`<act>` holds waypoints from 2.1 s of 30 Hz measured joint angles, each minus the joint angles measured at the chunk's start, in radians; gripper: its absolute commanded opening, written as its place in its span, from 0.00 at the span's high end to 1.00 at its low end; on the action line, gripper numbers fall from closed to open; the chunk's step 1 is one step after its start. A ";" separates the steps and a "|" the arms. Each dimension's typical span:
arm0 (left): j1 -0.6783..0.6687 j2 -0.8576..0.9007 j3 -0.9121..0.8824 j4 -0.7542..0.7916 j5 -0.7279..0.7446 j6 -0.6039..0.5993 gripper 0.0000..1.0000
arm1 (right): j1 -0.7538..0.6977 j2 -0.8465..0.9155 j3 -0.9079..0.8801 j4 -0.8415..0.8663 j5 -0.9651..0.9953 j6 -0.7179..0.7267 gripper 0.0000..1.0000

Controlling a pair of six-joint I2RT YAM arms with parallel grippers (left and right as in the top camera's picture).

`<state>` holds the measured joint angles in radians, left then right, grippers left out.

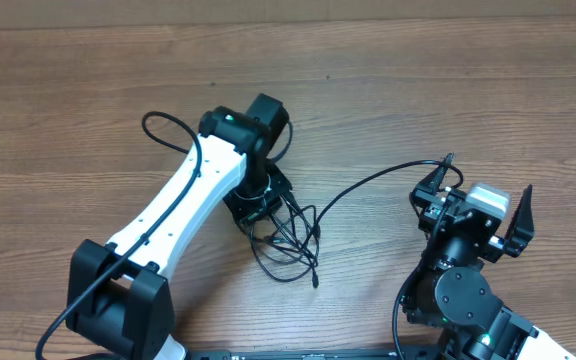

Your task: Untangle cables

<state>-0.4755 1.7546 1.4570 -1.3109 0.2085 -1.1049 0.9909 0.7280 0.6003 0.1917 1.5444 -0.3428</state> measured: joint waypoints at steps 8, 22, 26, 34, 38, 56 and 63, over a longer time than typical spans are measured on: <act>0.007 0.000 0.000 0.005 -0.004 -0.004 0.96 | 0.000 0.077 0.000 -0.129 -0.301 0.089 0.00; 0.083 0.000 0.000 -0.002 -0.093 -0.027 0.96 | 0.000 0.281 -0.001 -0.591 -1.059 0.689 0.00; 0.115 0.000 0.000 -0.070 -0.124 -0.124 0.96 | 0.000 0.282 -0.001 -0.550 -1.252 0.750 0.00; 0.127 0.000 0.000 -0.188 -0.086 -0.373 0.95 | 0.000 0.282 -0.001 -0.414 -1.535 0.787 0.00; 0.127 0.000 0.000 -0.204 -0.019 -0.415 0.96 | 0.000 0.282 -0.001 -0.354 -1.581 0.792 0.00; 0.123 0.000 0.000 -0.282 0.176 -0.580 0.96 | 0.000 0.410 -0.001 -0.295 -1.379 0.948 0.00; 0.122 0.000 0.000 -0.293 0.180 -0.602 0.96 | -0.007 0.510 -0.001 -0.336 -1.261 0.965 0.00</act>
<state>-0.3534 1.7546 1.4570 -1.6039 0.3889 -1.7069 0.9836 1.2381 0.5991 -0.1440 0.2836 0.6220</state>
